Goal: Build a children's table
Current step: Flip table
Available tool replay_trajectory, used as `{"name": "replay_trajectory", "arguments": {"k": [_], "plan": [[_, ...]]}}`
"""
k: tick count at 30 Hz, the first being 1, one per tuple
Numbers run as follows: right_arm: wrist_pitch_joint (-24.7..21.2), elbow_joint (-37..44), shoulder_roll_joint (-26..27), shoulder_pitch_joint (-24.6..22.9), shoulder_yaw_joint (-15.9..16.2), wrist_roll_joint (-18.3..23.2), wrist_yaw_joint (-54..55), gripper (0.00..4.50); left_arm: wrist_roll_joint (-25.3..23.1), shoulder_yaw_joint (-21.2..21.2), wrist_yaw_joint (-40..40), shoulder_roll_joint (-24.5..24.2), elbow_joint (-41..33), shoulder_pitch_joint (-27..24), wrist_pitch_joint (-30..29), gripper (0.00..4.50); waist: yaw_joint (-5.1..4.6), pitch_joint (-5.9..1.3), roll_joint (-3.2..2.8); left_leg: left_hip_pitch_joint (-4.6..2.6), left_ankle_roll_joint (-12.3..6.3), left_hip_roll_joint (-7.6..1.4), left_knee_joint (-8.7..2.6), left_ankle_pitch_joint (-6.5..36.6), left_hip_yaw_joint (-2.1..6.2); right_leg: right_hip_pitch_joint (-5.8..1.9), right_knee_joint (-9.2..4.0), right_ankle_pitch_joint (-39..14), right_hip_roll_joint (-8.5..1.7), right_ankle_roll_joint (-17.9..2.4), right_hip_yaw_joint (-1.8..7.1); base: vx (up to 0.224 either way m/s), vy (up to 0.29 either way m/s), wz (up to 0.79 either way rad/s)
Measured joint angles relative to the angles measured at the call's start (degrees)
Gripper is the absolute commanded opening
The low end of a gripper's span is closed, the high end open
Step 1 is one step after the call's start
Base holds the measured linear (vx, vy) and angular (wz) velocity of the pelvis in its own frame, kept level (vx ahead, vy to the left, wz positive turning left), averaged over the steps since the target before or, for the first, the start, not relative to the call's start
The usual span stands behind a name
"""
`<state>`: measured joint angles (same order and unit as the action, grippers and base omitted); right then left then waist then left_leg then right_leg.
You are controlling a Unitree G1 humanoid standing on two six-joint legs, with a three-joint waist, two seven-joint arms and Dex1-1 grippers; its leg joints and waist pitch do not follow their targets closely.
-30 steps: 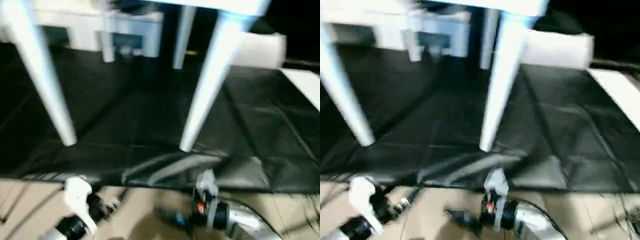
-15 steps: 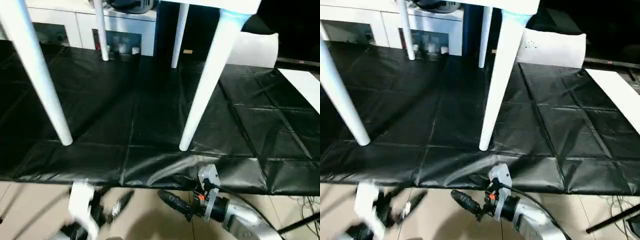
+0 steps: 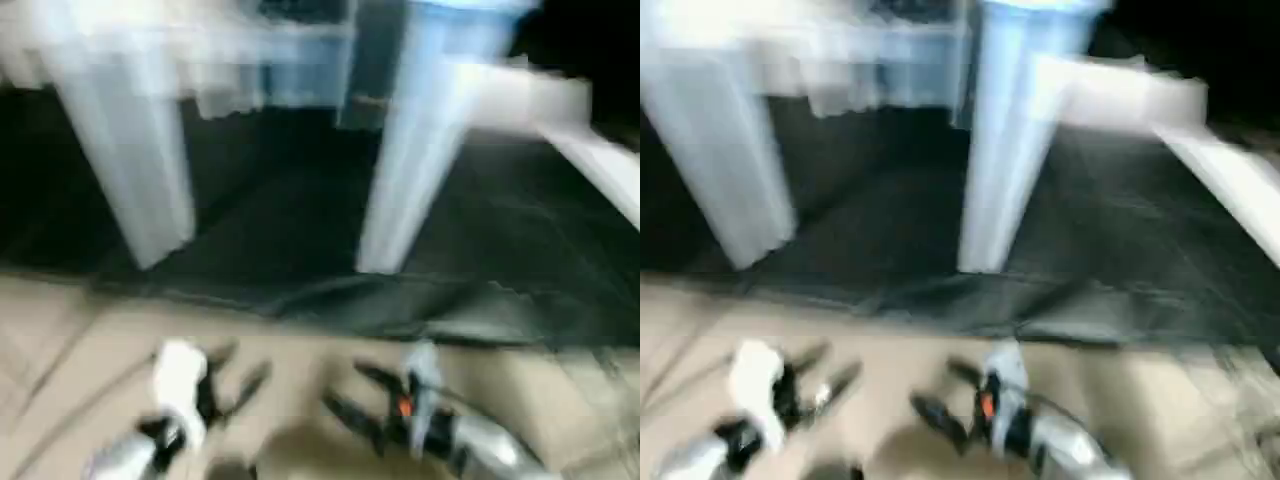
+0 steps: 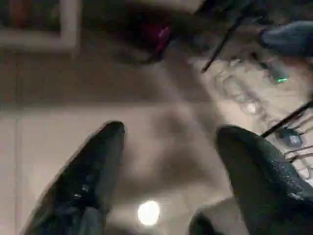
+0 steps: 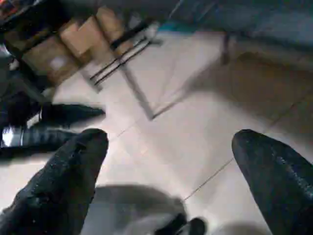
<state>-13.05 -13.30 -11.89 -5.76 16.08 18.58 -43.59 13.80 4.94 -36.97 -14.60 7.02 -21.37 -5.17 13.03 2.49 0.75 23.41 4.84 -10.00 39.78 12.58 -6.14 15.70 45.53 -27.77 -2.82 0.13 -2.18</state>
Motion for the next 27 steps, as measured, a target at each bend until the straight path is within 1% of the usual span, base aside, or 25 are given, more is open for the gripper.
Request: {"name": "replay_trajectory", "arguments": {"k": [1,2,3,4,5,6,7,8,10,12,13,14,15,16,18,19,23,25,27], "plan": [[0.22,-4.10,1.16,1.03,0.79,-1.17,0.01,4.50,-0.52,-0.04,0.44,0.05,3.66,1.92,-0.40,3.31,0.21,0.19,-0.25,-0.38,-0.15,0.02,-1.46,-0.14,-0.55,-0.50,-1.69,0.80,-0.07,-0.29,-0.04,-0.094,0.072,0.26],[0.75,-8.54,2.69,2.74,0.94,-2.00,1.09,4.50,-1.64,-0.13,1.78,0.71,9.52,5.70,-0.45,3.31,0.01,-0.22,-0.50,-0.60,-0.20,0.09,-2.66,-0.17,-0.90,-0.69,-2.99,1.45,-0.10,-0.91,-0.02,-0.058,0.090,0.10],[1.24,-12.62,4.05,4.65,0.92,-3.01,2.70,4.50,-2.81,-0.53,3.66,1.24,15.28,9.94,-0.40,3.49,-0.52,-0.31,-0.13,-0.60,-0.22,0.13,-3.68,-0.19,-1.34,-0.68,-4.23,2.58,-0.24,-1.13,-0.03,-0.045,0.090,-0.01],[2.05,-16.40,4.94,6.10,0.86,-3.91,4.67,4.50,-3.93,-1.03,5.66,1.83,20.13,13.30,0.61,3.60,-1.47,-0.52,0.09,-0.60,-0.59,0.11,-4.70,-0.59,-1.74,-0.79,-6.01,4.63,-0.49,-0.75,-0.29,-0.045,0.090,-0.01],[2.98,-18.82,5.13,6.73,0.47,-4.74,6.39,4.50,-4.39,-1.45,7.05,2.36,22.85,14.94,1.72,3.60,-2.25,-0.91,-0.17,-0.63,-1.57,0.05,-5.33,-2.25,-1.73,-0.91,-7.03,5.52,-0.46,0.12,-0.43,-0.027,0.107,-0.17],[3.94,-22.50,5.37,7.94,-0.17,-5.46,8.75,4.50,-4.50,-2.49,8.61,3.37,25.85,16.75,2.42,3.71,-3.45,-1.18,-0.33,-0.55,-2.31,0.06,-5.42,-3.35,-1.61,-1.02,-7.51,5.99,-0.46,0.90,-0.59,-0.006,0.113,-0.15],[4.56,-27.38,5.81,9.60,-1.28,-6.26,12.62,4.50,-4.39,-4.13,10.94,4.71,29.63,19.49,2.68,3.71,-5.03,-1.39,-0.14,-0.28,-2.51,0.25,-5.42,-3.34,-1.63,-0.89,-7.78,6.32,-0.63,1.05,-0.57,-0.006,0.113,-0.15],[4.82,-30.75,6.10,10.64,-2.17,-6.88,15.34,4.50,-4.18,-5.15,12.59,5.19,32.37,21.57,2.46,3.97,-5.89,-1.48,0.10,-0.23,-2.60,0.23,-5.45,-3.34,-1.77,-0.80,-8.02,6.55,-0.66,1.14,-0.44,-0.008,0.082,-0.06],[4.82,-37.90,6.98,12.38,-4.40,-7.40,22.09,4.50,-4.04,-5.07,15.80,5.52,39.60,25.83,1.04,4.06,-7.81,-1.75,0.51,-0.18,-2.66,0.22,-5.61,-3.35,-1.97,-0.77,-8.52,6.98,-0.67,1.53,-0.23,0.000,0.000,0.00],[4.50,-40.99,7.17,12.48,-5.30,-7.73,25.91,4.50,-4.19,-4.96,16.90,5.52,42.47,26.53,0.12,4.11,-9.13,-1.79,0.67,-0.18,-2.71,0.17,-5.61,-3.32,-2.15,-0.69,-8.56,7.07,-0.67,1.66,-0.09,0.000,0.000,0.00],[4.53,-44.28,7.41,13.09,-5.78,-8.02,28.50,4.50,-4.91,-4.89,17.57,5.44,45.48,27.05,-0.49,4.38,-9.55,-1.77,0.61,-0.18,-2.71,0.16,-5.63,-3.33,-2.16,-0.63,-8.54,7.10,-0.67,1.71,-0.10,0.000,0.000,0.00],[4.67,-46.13,7.67,13.33,-6.14,-8.16,29.82,4.50,-5.50,-4.72,17.93,5.26,47.36,27.08,-0.82,4.38,-9.70,-1.76,0.60,-0.17,-2.71,0.14,-5.67,-3.33,-2.17,-0.60,-8.54,7.10,-0.66,1.71,-0.10,0.000,0.000,0.00],[4.60,-48.47,8.07,13.97,-6.57,-8.27,31.21,4.50,-6.49,-4.31,18.17,4.98,49.51,27.40,-1.27,4.49,-9.68,-1.71,0.52,-0.18,-2.70,0.12,-5.72,-3.33,-2.17,-0.57,-8.52,7.09,-0.65,1.70,-0.11,0.000,0.000,0.00],[4.23,-50.87,8.48,14.68,-6.75,-8.50,32.23,4.50,-7.50,-4.01,18.31,4.73,51.75,27.52,-1.78,4.49,-9.60,-1.67,0.45,-0.19,-2.69,0.12,-5.84,-3.33,-2.19,-0.52,-8.51,7.08,-0.65,1.68,-0.12,0.000,0.000,0.00],[3.28,-52.59,8.83,14.93,-6.75,-9.02,32.67,4.50,-8.36,-3.96,18.47,4.70,53.41,27.53,-2.37,4.49,-9.38,-1.61,0.35,-0.19,-2.69,0.11,-5.91,-3.34,-2.22,-0.49,-8.51,7.08,-0.65,1.65,-0.12,0.000,0.000,0.00],[2.36,-54.49,9.15,15.57,-6.76,-9.63,32.51,4.50,-8.55,-4.01,18.64,4.77,54.99,27.86,-2.33,4.49,-9.10,-1.61,0.29,-0.19,-2.69,0.10,-5.91,-3.34,-2.23,-0.49,-8.51,7.07,-0.65,1.63,-0.13,0.000,0.000,0.00],[1.97,-57.25,10.03,15.95,-7.22,-10.31,31.77,4.50,-9.02,-3.52,17.84,5.12,57.19,28.37,-1.97,4.49,-8.08,-1.58,0.09,-0.19,-2.78,0.09,-5.92,-3.39,-2.39,-0.47,-8.53,7.06,-0.69,1.61,-0.04,0.000,0.000,0.00],[2.03,-58.36,10.32,16.00,-7.59,-10.42,31.99,4.50,-9.20,-3.21,17.41,5.37,57.79,28.56,-1.79,4.49,-7.95,-1.64,0.03,-0.22,-2.78,0.09,-5.92,-3.39,-2.46,-0.47,-8.54,7.06,-0.72,1.60,0.01,0.000,0.000,0.00],[1.81,-59.94,10.44,16.19,-8.93,-10.32,33.01,4.50,-9.77,-3.36,17.35,5.55,58.58,28.60,-1.12,4.49,-7.96,-1.68,-0.03,-0.25,-2.78,0.09,-5.92,-3.39,-2.53,-0.47,-8.54,7.06,-0.73,1.60,0.06,0.000,0.000,0.00]]}}
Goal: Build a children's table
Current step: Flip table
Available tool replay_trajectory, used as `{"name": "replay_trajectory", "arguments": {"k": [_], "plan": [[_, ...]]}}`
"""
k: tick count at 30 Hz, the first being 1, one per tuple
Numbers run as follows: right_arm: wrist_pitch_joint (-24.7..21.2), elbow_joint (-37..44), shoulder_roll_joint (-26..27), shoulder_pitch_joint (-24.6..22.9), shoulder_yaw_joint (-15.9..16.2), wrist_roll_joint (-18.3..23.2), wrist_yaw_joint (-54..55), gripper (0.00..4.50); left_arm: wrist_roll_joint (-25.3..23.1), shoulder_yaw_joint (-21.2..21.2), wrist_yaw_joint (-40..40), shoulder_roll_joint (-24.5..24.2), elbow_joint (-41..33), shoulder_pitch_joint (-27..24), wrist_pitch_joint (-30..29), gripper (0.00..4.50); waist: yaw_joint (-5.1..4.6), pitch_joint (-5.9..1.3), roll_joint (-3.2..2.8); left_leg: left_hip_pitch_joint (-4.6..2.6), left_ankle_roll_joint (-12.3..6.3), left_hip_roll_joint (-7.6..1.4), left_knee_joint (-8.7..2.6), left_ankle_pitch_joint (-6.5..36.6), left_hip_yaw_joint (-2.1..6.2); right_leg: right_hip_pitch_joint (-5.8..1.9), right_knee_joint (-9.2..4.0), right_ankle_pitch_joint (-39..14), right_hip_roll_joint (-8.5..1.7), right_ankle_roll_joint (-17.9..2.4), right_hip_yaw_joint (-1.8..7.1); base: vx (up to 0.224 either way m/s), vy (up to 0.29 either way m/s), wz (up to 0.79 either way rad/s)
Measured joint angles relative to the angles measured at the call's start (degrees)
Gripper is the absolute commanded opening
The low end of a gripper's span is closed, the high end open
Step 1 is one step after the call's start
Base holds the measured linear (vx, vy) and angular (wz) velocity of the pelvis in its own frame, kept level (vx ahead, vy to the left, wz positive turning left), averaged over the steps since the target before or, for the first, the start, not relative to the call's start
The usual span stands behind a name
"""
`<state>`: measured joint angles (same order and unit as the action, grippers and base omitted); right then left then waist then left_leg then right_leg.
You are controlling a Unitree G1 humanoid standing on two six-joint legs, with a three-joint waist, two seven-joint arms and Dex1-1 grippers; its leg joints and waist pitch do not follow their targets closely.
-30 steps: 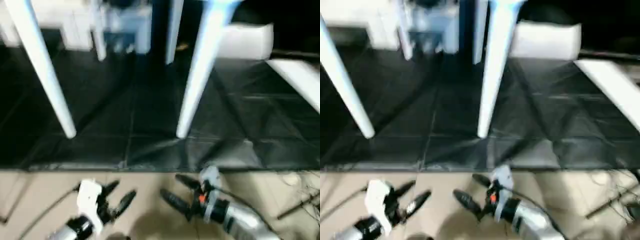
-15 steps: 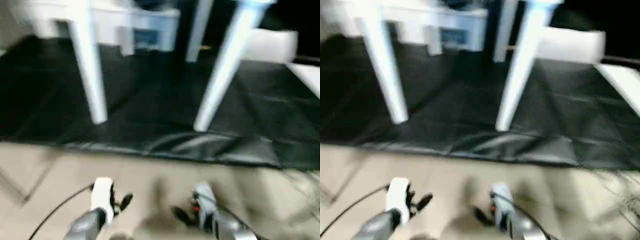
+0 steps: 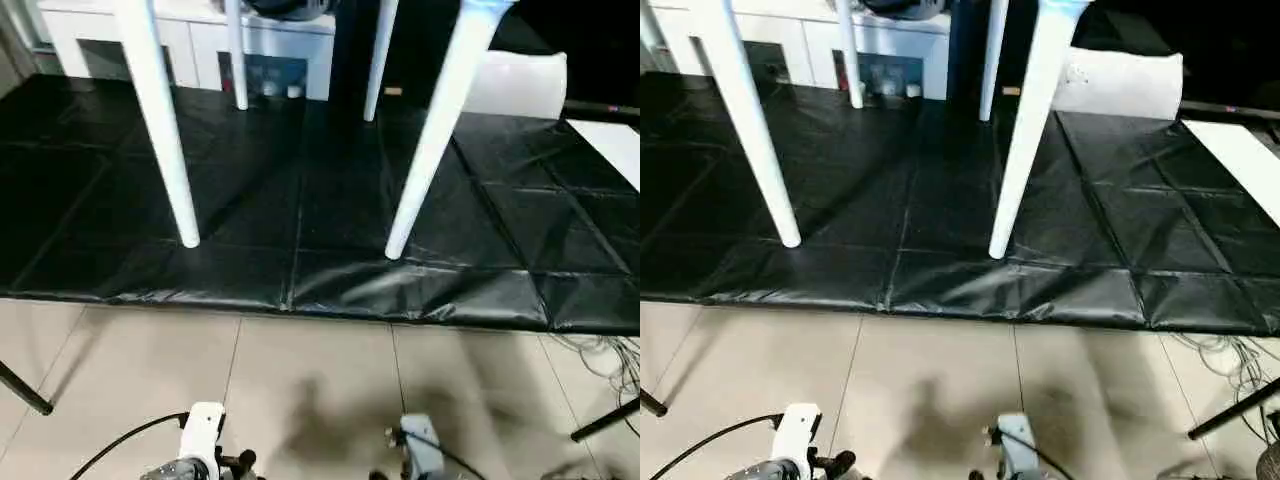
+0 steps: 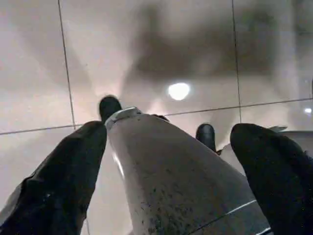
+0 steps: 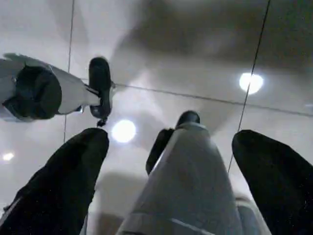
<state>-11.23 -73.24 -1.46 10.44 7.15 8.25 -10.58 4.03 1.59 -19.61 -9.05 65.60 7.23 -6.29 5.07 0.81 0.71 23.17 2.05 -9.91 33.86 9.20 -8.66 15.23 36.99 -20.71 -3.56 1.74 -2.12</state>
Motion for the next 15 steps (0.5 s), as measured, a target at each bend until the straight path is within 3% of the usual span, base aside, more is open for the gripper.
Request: {"name": "replay_trajectory", "arguments": {"k": [15], "plan": [[-0.59,-1.80,-0.09,0.57,-0.58,-1.11,0.31,4.50,-0.48,-0.56,0.06,0.21,1.08,0.36,0.56,4.49,0.06,-0.04,-0.08,0.04,0.00,-0.02,-0.37,-0.01,-0.29,0.32,-0.07,-0.03,-0.03,-0.05,0.15,0.000,0.000,0.00]]}}
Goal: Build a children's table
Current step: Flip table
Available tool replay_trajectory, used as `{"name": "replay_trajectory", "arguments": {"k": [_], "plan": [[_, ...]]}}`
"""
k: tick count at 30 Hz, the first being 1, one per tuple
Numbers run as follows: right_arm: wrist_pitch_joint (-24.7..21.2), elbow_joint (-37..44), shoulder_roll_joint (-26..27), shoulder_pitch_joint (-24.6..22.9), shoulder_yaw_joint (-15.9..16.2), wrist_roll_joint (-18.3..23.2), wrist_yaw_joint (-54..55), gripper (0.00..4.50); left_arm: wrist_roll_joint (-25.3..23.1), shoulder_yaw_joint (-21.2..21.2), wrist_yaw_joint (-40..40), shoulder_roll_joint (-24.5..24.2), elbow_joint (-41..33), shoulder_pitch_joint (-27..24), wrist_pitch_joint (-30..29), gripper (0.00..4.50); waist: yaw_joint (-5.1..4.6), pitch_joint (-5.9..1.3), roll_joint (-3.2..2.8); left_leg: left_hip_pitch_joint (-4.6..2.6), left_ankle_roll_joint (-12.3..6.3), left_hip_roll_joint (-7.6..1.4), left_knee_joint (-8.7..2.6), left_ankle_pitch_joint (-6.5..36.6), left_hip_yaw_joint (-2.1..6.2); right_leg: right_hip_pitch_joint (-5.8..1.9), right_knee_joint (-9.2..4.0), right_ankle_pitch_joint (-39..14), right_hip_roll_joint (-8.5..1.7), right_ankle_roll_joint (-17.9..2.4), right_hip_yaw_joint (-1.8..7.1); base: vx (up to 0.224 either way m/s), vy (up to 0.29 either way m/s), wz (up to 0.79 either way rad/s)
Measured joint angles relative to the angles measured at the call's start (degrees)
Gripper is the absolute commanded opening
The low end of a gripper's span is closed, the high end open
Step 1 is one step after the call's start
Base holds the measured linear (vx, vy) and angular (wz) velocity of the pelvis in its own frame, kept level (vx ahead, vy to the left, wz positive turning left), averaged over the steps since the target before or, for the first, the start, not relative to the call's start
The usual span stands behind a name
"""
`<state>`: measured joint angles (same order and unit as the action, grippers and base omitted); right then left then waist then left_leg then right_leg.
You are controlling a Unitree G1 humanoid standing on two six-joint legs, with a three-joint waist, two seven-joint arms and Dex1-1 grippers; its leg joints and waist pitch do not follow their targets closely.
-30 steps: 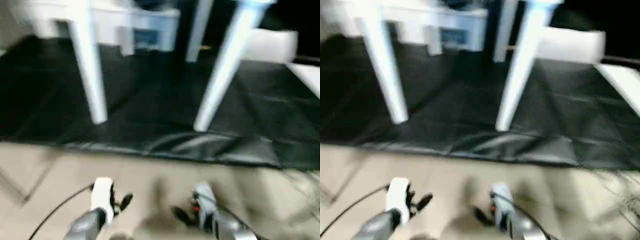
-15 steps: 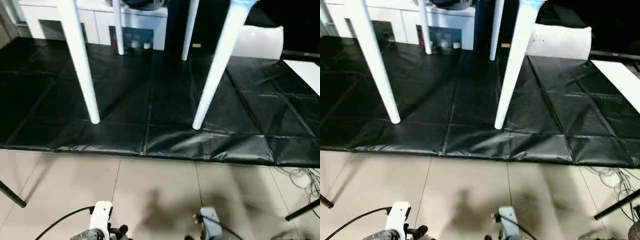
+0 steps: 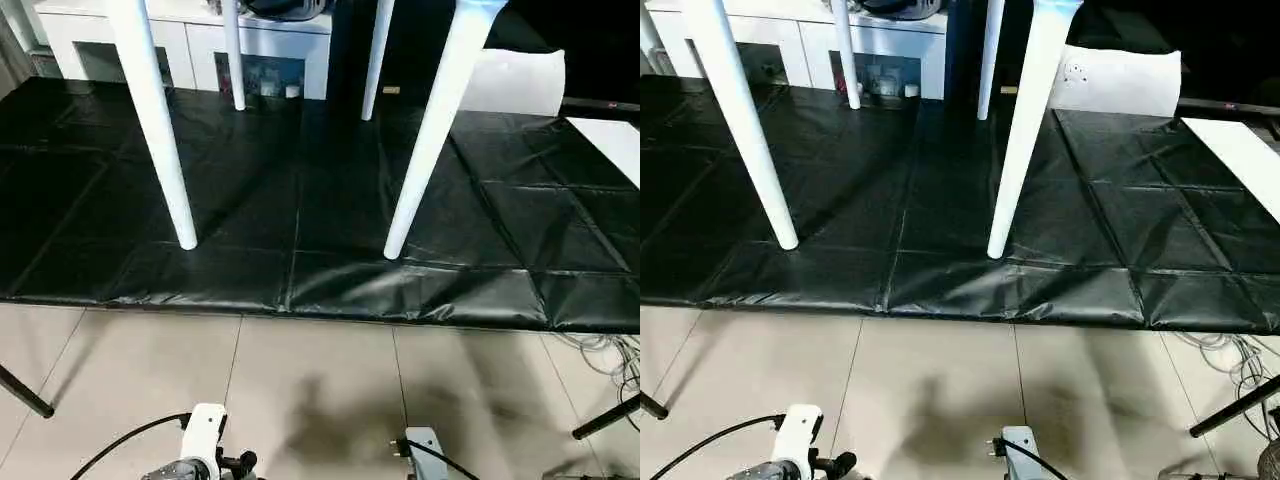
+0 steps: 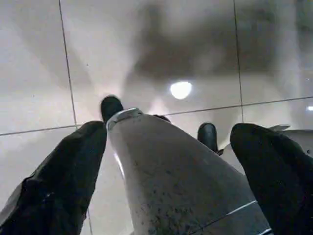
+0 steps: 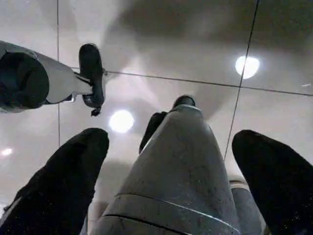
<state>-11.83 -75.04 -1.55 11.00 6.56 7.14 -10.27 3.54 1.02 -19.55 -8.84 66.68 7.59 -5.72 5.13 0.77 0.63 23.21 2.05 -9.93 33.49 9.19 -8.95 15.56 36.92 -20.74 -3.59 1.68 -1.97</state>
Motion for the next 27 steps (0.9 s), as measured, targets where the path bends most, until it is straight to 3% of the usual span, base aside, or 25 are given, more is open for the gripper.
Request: {"name": "replay_trajectory", "arguments": {"k": [27], "plan": [[0.00,0.00,0.00,0.00,0.00,0.00,0.00,4.50,0.00,-0.01,0.01,0.00,0.00,0.02,0.00,4.49,0.02,0.03,0.07,-0.06,-0.03,-0.03,-0.50,0.00,-0.73,0.47,-0.26,0.03,-0.01,0.06,0.73,0.000,0.000,0.00]]}}
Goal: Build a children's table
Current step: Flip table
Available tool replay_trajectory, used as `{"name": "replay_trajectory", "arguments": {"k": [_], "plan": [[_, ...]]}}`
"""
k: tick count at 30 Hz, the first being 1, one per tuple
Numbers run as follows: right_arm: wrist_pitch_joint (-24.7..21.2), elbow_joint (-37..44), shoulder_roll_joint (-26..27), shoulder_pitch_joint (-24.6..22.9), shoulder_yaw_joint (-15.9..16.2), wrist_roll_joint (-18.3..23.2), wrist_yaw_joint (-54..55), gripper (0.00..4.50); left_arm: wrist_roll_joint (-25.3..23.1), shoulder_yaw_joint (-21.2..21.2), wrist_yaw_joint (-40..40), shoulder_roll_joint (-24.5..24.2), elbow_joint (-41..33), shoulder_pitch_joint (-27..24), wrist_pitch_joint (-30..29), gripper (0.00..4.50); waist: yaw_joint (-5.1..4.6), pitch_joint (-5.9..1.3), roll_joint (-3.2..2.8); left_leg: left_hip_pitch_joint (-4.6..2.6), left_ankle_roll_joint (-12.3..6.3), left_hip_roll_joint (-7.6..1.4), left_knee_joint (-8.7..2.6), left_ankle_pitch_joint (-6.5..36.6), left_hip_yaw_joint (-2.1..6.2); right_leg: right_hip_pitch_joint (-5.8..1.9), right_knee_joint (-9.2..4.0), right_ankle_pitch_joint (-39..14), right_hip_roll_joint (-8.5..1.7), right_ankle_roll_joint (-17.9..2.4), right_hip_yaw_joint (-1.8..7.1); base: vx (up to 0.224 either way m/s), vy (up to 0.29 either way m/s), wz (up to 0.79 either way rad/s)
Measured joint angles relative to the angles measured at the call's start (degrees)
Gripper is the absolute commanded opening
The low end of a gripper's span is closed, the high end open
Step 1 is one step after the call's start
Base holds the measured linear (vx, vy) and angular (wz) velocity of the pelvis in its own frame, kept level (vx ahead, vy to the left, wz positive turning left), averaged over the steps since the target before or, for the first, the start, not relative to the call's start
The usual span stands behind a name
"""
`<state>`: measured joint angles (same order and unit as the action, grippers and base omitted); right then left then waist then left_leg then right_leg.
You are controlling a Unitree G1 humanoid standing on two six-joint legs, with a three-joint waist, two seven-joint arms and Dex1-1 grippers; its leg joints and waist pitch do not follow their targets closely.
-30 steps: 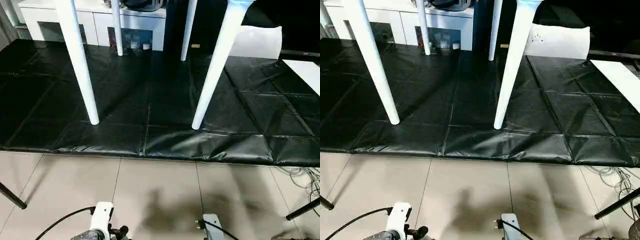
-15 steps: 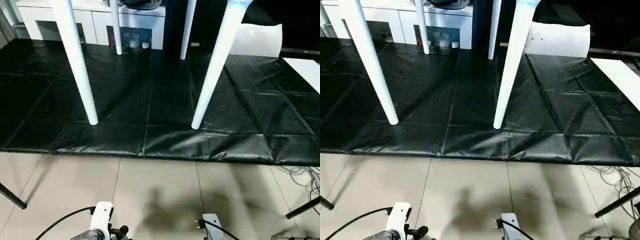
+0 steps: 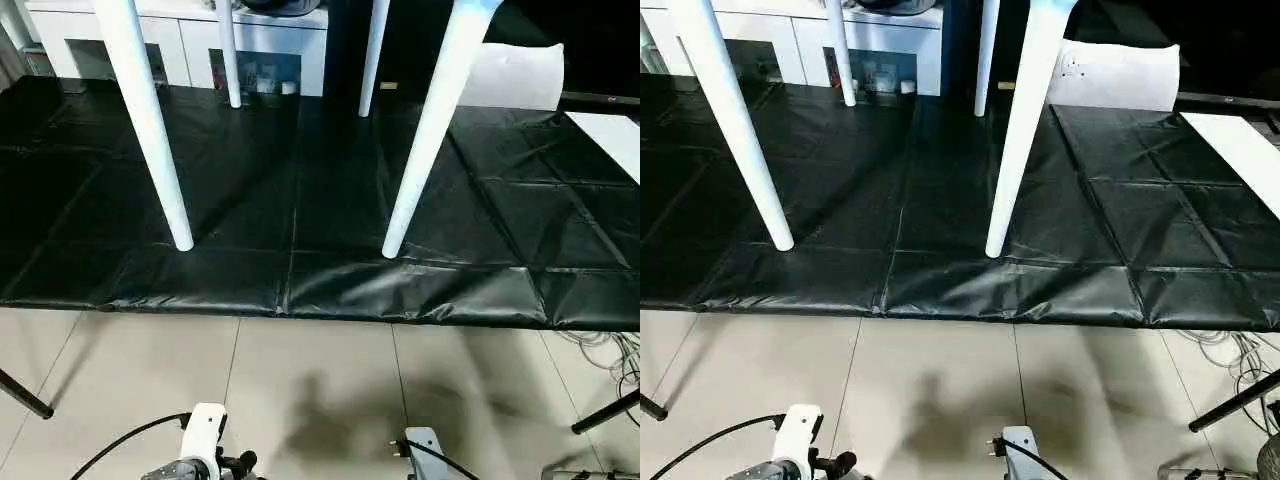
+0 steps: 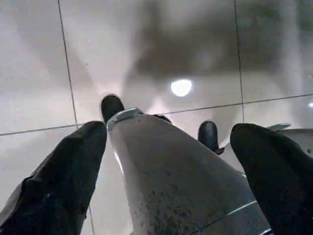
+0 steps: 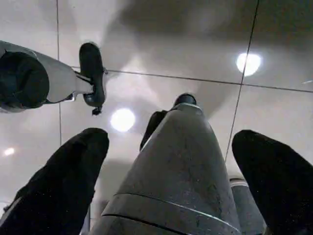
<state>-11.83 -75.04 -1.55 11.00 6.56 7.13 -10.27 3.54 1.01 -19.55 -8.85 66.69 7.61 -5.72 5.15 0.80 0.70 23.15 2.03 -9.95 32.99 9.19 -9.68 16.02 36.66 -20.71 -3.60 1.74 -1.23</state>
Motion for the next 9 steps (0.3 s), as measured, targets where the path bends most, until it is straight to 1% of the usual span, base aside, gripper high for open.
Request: {"name": "replay_trajectory", "arguments": {"k": [9], "plan": [[0.00,0.00,0.00,0.00,0.00,0.00,0.00,4.50,0.00,0.00,0.00,0.00,0.00,0.00,0.00,4.49,0.00,0.01,0.01,0.00,0.00,0.00,-0.10,0.00,-0.08,0.00,-0.20,0.02,0.01,0.03,0.06,0.000,0.000,0.00]]}}
